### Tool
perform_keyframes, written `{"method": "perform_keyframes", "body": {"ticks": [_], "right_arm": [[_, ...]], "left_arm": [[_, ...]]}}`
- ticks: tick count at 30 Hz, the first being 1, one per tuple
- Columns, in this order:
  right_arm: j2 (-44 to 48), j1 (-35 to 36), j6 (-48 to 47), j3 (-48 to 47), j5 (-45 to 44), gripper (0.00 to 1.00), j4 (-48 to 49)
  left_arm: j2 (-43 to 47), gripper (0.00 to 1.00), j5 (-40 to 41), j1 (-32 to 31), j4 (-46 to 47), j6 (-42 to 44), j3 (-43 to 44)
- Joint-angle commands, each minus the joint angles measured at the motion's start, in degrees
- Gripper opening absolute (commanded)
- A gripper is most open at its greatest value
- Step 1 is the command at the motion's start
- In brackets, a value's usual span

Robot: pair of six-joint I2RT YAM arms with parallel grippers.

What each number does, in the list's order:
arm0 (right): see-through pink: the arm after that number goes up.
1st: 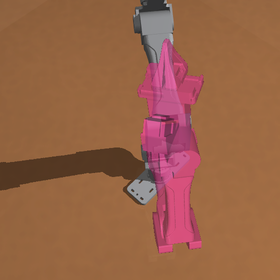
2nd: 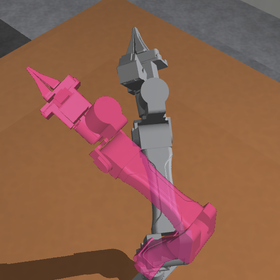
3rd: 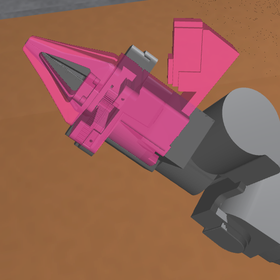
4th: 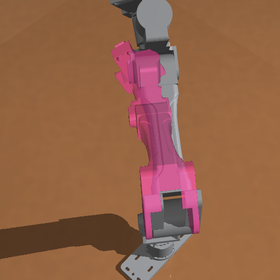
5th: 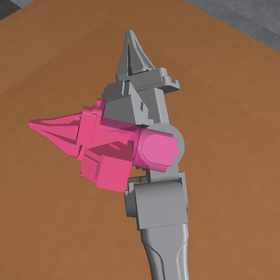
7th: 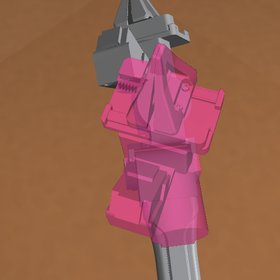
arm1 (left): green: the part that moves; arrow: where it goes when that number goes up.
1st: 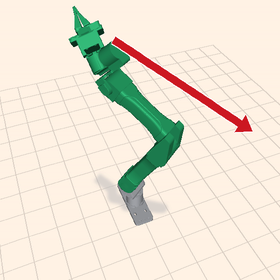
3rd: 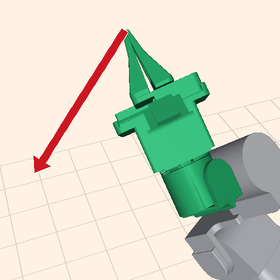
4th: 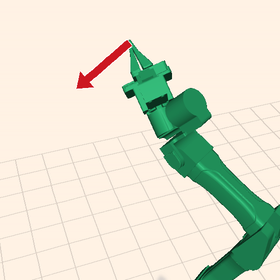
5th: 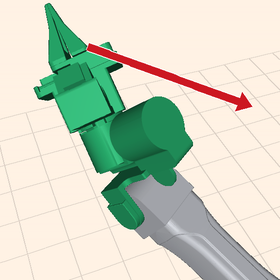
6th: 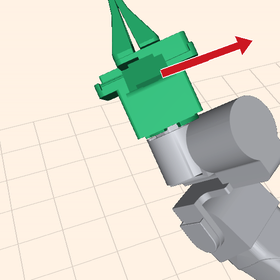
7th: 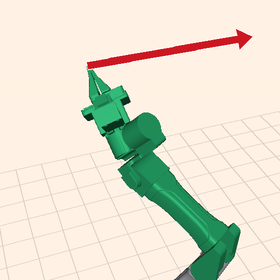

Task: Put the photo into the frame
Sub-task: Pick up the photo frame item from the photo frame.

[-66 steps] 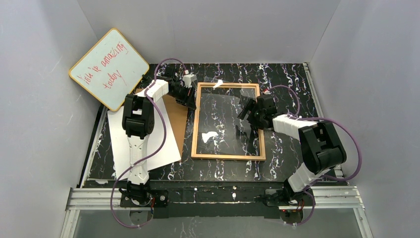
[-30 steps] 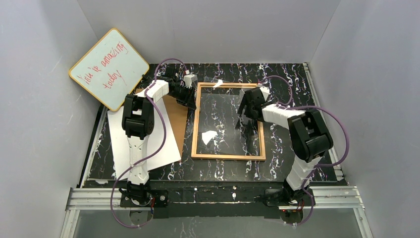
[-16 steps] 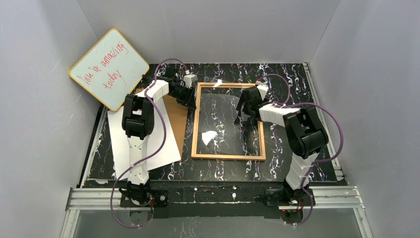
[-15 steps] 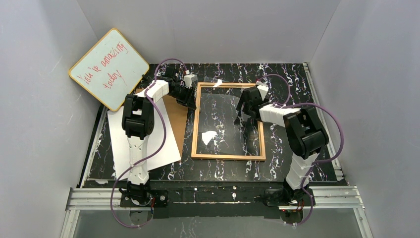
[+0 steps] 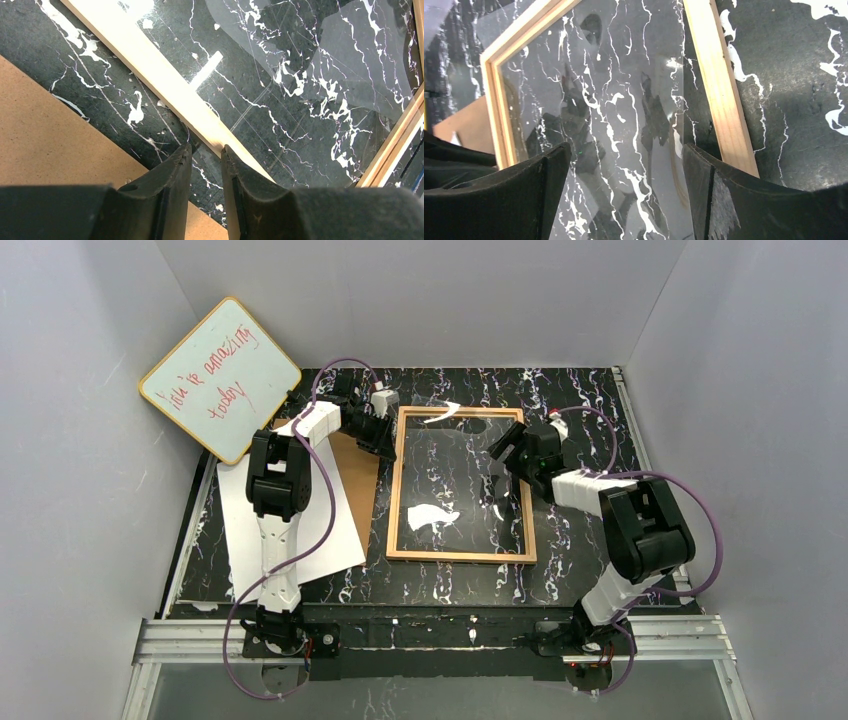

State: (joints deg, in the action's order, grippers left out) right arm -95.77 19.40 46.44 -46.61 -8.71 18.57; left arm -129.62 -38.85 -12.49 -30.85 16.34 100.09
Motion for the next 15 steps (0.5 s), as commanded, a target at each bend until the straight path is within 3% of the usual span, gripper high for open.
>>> {"method": "perform_keyframes", "body": {"ticks": [1, 15], "right_arm": [[2.36, -0.61, 5.19, 1.18, 8.36, 0.88, 8.94], [-1.82, -3.28, 4.55, 1.38, 15.73, 0.83, 11.63]], "left_arm": [[-3.88, 0.25, 9.63, -0.95, -6.71, 4.05, -4.13], [-3.43, 0.24, 10.10, -0.94, -7.19, 4.41, -3.62]]}}
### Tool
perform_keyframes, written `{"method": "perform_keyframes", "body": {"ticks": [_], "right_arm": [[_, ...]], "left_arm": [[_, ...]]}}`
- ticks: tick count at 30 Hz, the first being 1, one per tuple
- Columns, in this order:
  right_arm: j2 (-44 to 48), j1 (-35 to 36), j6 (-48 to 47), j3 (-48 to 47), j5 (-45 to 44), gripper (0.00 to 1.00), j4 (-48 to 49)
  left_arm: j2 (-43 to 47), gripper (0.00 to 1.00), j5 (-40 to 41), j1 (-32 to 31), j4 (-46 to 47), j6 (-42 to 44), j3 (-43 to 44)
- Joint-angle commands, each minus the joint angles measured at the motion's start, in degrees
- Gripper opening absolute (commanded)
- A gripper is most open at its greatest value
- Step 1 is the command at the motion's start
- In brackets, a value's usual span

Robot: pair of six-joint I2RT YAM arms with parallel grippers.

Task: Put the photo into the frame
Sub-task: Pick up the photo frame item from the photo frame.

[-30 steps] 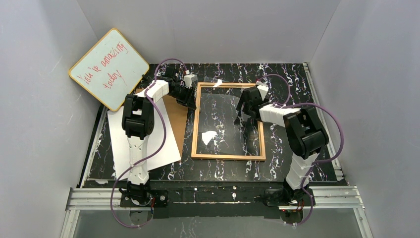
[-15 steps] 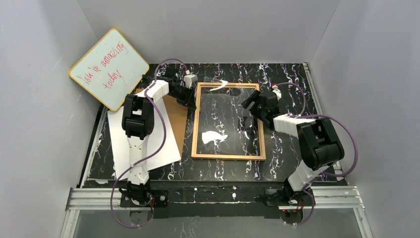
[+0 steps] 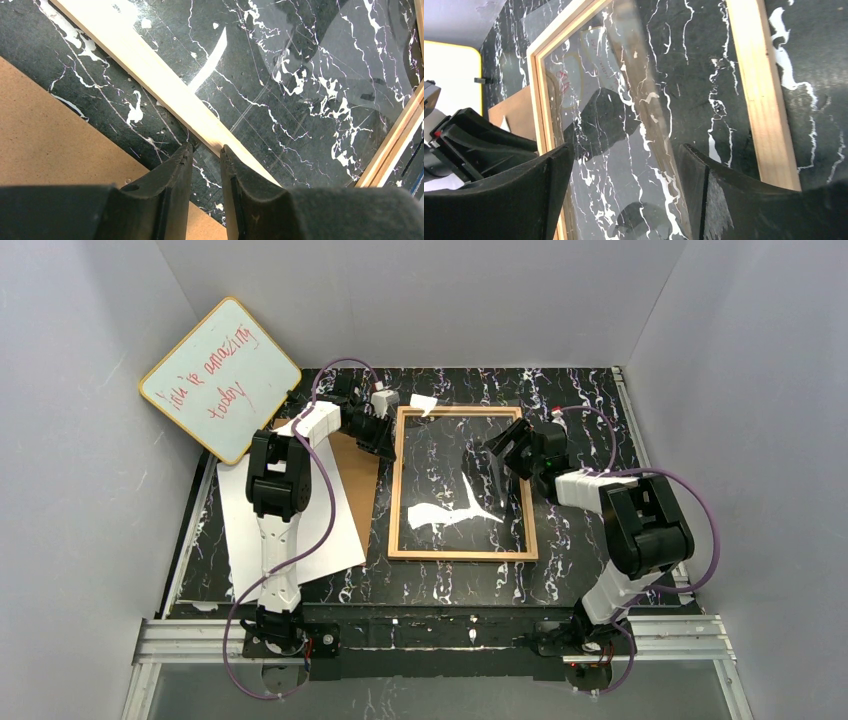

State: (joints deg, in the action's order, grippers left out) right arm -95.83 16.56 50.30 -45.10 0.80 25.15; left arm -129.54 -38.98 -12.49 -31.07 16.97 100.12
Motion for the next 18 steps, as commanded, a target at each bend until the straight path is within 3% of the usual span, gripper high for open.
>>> {"method": "perform_keyframes", "body": {"ticks": [1, 7, 9, 14, 16, 18], "right_arm": [[-2.21, -0.82, 0.24, -0.16, 6.64, 0.83, 4.90], [-2.97, -1.96, -4.14, -0.56, 6.17, 0.80, 2.26], [-2.50, -1.94, -4.91, -0.69, 6.93, 0.74, 1.90], [-2.68, -2.43, -3.37, 0.56, 12.52, 0.68, 6.56], [-3.06, -2.94, -2.02, 1.04, 16.50, 0.58, 10.13], [-3.03, -3.10, -1.63, 0.46, 19.10, 0.41, 10.53]], "left_arm": [[-3.53, 0.24, 10.24, -0.88, -7.03, 3.77, -3.60], [-3.47, 0.24, 10.32, -0.92, -7.16, 3.77, -3.52], [-3.44, 0.24, 10.33, -0.89, -7.16, 3.77, -3.42], [-3.38, 0.23, 10.32, -0.83, -7.32, 3.59, -3.09], [-3.19, 0.23, 10.51, -0.86, -7.42, 3.55, -3.02], [-3.07, 0.23, 10.51, -0.73, -7.75, 3.33, -2.65]]}}
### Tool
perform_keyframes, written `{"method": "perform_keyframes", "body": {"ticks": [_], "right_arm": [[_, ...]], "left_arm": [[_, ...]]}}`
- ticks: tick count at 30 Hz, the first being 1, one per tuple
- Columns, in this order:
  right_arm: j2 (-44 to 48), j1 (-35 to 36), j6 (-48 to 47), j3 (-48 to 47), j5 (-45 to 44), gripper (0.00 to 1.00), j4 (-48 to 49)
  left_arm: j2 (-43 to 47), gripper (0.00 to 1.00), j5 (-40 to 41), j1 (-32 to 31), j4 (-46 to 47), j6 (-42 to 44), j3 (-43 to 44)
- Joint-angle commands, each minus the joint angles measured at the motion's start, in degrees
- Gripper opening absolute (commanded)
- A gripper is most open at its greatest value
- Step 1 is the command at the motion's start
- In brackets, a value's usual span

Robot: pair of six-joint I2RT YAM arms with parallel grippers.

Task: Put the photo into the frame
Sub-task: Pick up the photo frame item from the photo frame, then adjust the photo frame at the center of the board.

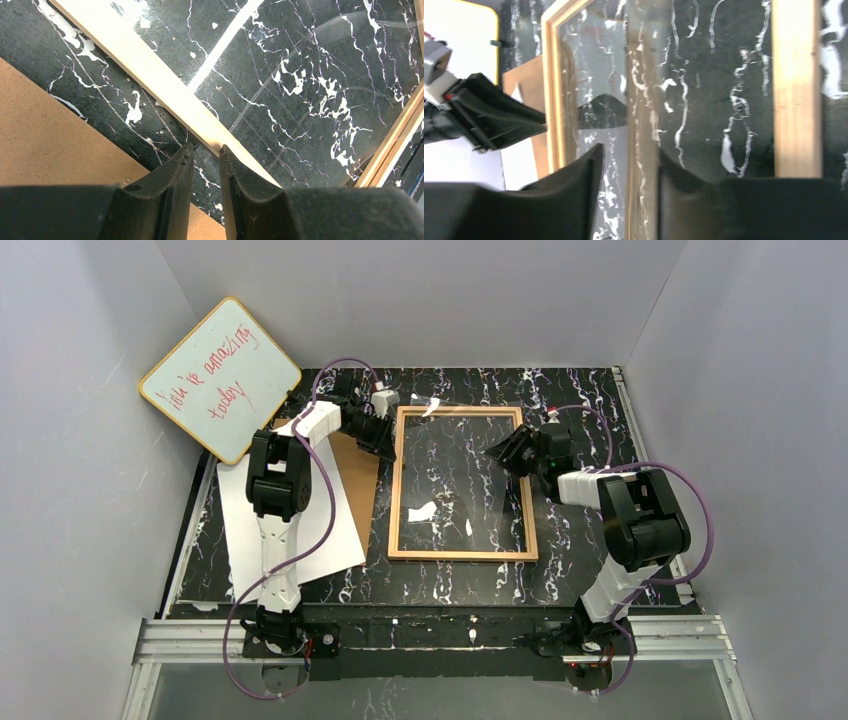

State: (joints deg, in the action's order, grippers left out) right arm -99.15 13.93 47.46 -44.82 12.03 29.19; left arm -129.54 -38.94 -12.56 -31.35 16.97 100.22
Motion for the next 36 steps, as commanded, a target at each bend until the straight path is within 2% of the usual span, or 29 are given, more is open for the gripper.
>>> {"method": "perform_keyframes", "body": {"ticks": [1, 3, 6, 10, 13, 15, 22, 26, 29, 33, 36], "right_arm": [[0.44, -0.55, 1.18, -0.16, 8.79, 0.31, 6.43], [1.50, -0.71, 0.45, -0.83, 10.08, 0.15, 5.86], [2.31, -1.96, -0.69, -3.62, 13.81, 0.02, 2.71], [0.54, -4.67, -1.75, -10.77, 24.25, 0.01, -5.12], [-0.34, -5.91, -2.21, -15.29, 30.09, 0.01, -10.16], [1.53, -6.12, -3.11, -15.74, 29.45, 0.01, -11.46], [10.09, -6.21, -4.79, -17.75, 24.58, 0.01, -14.96], [14.29, -6.27, -6.05, -20.28, 21.12, 0.01, -19.46], [17.06, -6.44, -8.52, -22.52, 17.95, 0.01, -24.23], [19.93, -7.57, -9.84, -23.98, 16.49, 0.01, -28.97], [21.75, -9.43, -9.68, -23.81, 18.03, 0.01, -32.55]], "left_arm": [[-2.97, 0.23, 10.40, -0.57, -7.71, 3.19, -2.38], [-2.53, 0.23, 9.93, -0.15, -8.36, 2.65, -1.55], [-1.50, 0.25, 8.67, 0.70, -10.19, 2.20, -0.14], [0.75, 0.28, 9.06, 1.28, -11.71, 2.55, -0.07], [2.69, 0.39, 9.62, 1.39, -12.20, 2.73, -1.41], [4.08, 0.47, 8.52, 1.34, -12.59, 2.46, -2.93], [8.13, 0.59, 5.59, -0.26, -12.64, -0.26, -6.68], [9.40, 0.68, 7.44, -3.03, -10.87, -1.59, -8.95], [8.96, 0.64, 11.14, -4.38, -9.33, -2.29, -9.69], [7.14, 0.49, 16.54, -4.79, -7.29, -2.82, -9.18], [5.49, 0.37, 17.23, -4.81, -5.96, -2.79, -8.12]]}}
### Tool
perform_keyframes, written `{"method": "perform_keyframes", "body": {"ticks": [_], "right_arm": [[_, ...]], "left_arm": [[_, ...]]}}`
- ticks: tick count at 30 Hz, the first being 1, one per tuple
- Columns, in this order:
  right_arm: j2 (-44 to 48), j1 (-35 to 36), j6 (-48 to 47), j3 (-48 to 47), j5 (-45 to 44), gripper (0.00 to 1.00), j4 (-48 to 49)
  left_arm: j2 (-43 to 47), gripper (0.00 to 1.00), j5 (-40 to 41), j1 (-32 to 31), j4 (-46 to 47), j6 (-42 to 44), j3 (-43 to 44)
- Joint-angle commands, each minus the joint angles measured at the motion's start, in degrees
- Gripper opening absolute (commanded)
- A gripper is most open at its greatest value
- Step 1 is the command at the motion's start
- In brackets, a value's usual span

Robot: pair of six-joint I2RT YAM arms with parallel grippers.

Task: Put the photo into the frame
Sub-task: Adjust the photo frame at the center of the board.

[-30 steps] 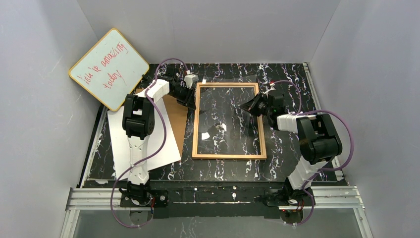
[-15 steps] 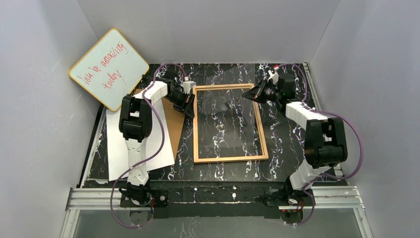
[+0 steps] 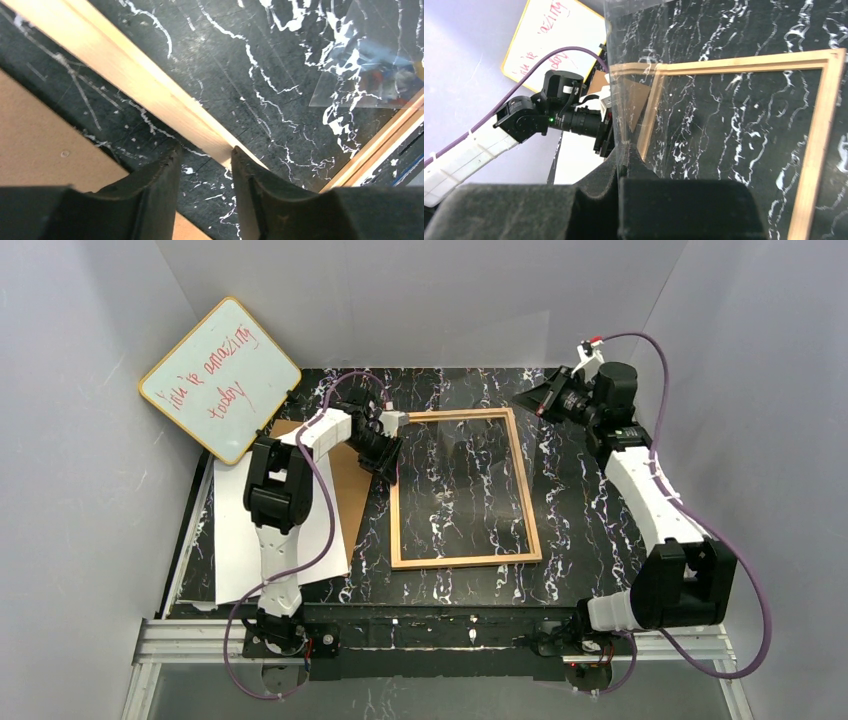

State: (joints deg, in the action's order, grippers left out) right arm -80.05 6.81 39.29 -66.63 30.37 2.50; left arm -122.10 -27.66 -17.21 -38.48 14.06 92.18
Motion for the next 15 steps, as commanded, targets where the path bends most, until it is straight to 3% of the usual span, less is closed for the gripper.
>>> {"method": "perform_keyframes", "body": {"ticks": [1, 6, 15], "right_arm": [[3.29, -2.72, -1.23, -1.67, 0.28, 0.01, -6.25], [4.88, -4.32, 1.05, -1.05, 5.50, 0.01, -7.39], [7.17, -4.78, -0.07, 1.18, 4.04, 0.01, -13.43]], "left_arm": [[-2.67, 0.34, 5.82, -0.13, 1.43, 0.01, 0.49], [-5.95, 0.24, 6.94, -0.90, 2.09, 2.08, 5.63], [-12.82, 0.24, 9.41, -1.73, 0.74, 2.37, 15.65]]}}
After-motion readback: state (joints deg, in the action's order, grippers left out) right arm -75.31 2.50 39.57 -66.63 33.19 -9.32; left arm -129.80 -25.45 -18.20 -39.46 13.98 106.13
